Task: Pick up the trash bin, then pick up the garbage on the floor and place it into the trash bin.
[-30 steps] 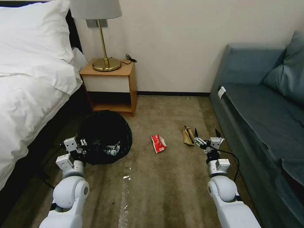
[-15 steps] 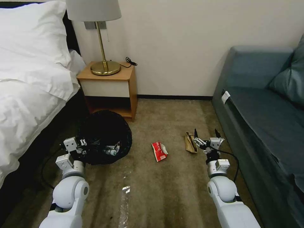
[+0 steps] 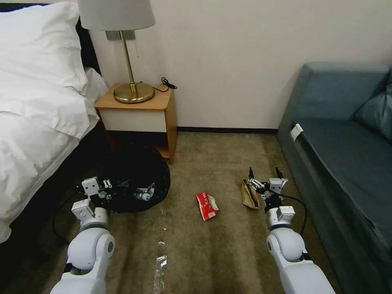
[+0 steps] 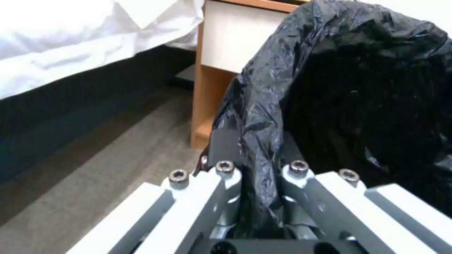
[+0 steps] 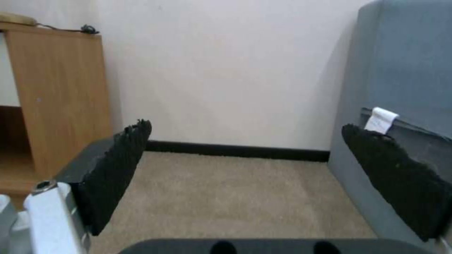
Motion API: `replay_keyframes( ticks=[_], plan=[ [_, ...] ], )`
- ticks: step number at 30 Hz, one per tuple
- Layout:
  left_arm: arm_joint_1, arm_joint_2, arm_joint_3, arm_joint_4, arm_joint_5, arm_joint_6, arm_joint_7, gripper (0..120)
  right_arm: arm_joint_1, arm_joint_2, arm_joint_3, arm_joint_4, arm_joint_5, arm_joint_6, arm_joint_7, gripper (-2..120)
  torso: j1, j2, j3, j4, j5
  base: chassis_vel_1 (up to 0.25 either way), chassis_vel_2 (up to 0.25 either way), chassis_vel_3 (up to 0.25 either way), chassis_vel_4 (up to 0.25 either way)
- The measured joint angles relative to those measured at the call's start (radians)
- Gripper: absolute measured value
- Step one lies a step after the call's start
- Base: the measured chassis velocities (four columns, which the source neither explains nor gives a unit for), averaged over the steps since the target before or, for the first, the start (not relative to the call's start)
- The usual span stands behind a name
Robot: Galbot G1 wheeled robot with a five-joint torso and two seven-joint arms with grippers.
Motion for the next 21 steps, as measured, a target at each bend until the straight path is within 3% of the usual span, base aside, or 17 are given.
replay_keyframes(
  ticks=[13, 19, 21],
  plan=[
    [0.008, -0.002, -0.001, -0.006, 0.007, 0.002, -0.006, 4, 0.090, -0.035, -0.102, -0.082, 0.003, 0.026, -0.028, 100, 0.000, 0.000, 0.000, -0.0001, 0.0000, -0.021, 0.027, 0.026, -0.017],
    [0.027, -0.009, -0.007, -0.009, 0.016, -0.007, -0.018, 4, 0.206, -0.080, -0.199, -0.171, 0.103, -0.038, -0.038, 100, 0.000, 0.000, 0.000, -0.0001, -0.0001, 0.000, 0.000, 0.000, 0.000],
    [0.045, -0.017, -0.010, -0.021, 0.022, -0.014, -0.021, 4, 0.286, -0.090, -0.263, -0.246, 0.235, -0.103, -0.060, 100, 0.000, 0.000, 0.000, 0.0001, -0.0002, 0.000, 0.000, 0.000, 0.000]
  ],
)
